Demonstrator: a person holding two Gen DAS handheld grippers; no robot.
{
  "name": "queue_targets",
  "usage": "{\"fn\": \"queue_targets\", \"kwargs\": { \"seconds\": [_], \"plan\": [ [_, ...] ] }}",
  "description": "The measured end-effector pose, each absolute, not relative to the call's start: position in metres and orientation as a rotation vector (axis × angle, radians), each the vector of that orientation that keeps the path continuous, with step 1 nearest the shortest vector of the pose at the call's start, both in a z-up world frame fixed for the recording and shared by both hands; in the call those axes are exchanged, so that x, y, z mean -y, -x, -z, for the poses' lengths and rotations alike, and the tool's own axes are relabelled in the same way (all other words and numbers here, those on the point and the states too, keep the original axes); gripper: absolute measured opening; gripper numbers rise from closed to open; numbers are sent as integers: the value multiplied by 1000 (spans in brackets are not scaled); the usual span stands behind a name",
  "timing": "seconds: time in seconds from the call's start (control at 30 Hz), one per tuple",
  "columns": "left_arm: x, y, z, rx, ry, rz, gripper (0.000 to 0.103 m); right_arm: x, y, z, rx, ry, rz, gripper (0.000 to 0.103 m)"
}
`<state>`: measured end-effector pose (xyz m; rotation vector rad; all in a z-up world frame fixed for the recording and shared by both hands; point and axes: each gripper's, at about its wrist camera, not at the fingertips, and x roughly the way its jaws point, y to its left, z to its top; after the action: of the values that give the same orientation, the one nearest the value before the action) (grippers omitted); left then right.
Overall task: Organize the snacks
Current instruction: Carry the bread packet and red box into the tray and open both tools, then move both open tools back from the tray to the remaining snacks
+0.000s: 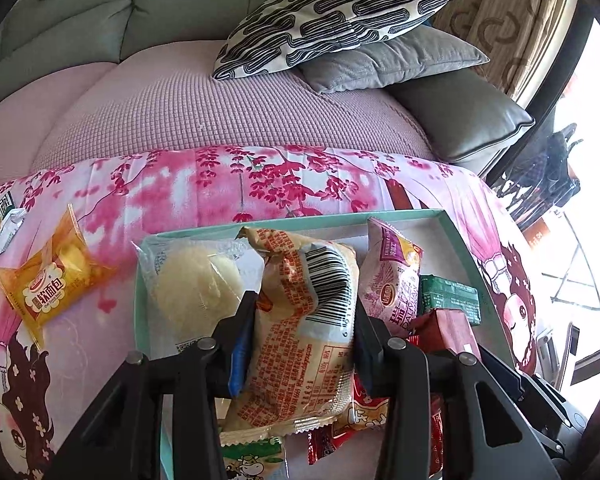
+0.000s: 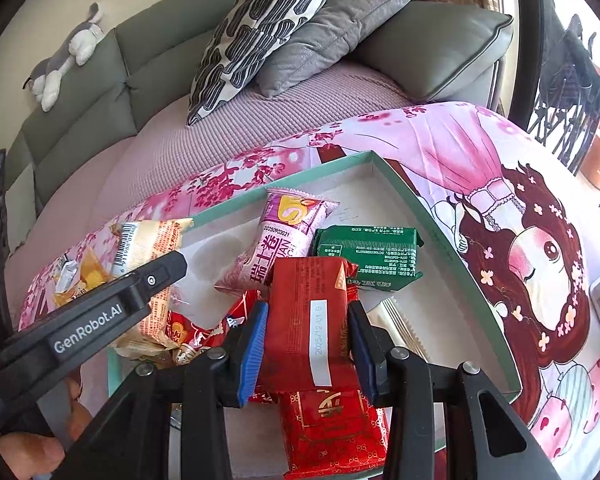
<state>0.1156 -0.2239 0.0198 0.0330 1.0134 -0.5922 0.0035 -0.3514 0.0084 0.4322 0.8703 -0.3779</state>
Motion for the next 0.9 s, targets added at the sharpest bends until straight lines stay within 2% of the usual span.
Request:
{"fn": "queue_targets", "kwargs": {
  "seconds": [0.07,0.13,0.17,0.33,0.47,0.63,0.67,0.73,0.83,0.9],
  "plan": [
    [222,-114,-25,-1004,-37,585,54,351,-4,-10,-868,-428,378,43],
    [218,-112,-31,-992,-32,587,56,350,-2,-13,-861,-426,374,46],
    [216,-111,-34,-987,-31,586,56,349,-2,-15,-858,-422,371,51],
    [198,-105,-43,-968,-26,559,57,345,1,-21,-861,-397,369,52],
    [180,-104,-44,-960,-38,487,71,339,-1,-21,-871,-371,367,78],
    [161,-106,-39,-955,-72,397,76,333,-3,-20,-870,-351,361,95],
    [156,-107,-37,-959,-70,383,81,333,-4,-20,-869,-346,360,102],
    [148,-108,-33,-959,-62,359,86,330,-4,-21,-865,-336,360,103],
    [137,-108,-28,-959,-55,331,88,327,-6,-20,-865,-325,356,103],
    [128,-108,-26,-955,-42,312,100,324,-8,-20,-866,-311,355,103]
  ]
}}
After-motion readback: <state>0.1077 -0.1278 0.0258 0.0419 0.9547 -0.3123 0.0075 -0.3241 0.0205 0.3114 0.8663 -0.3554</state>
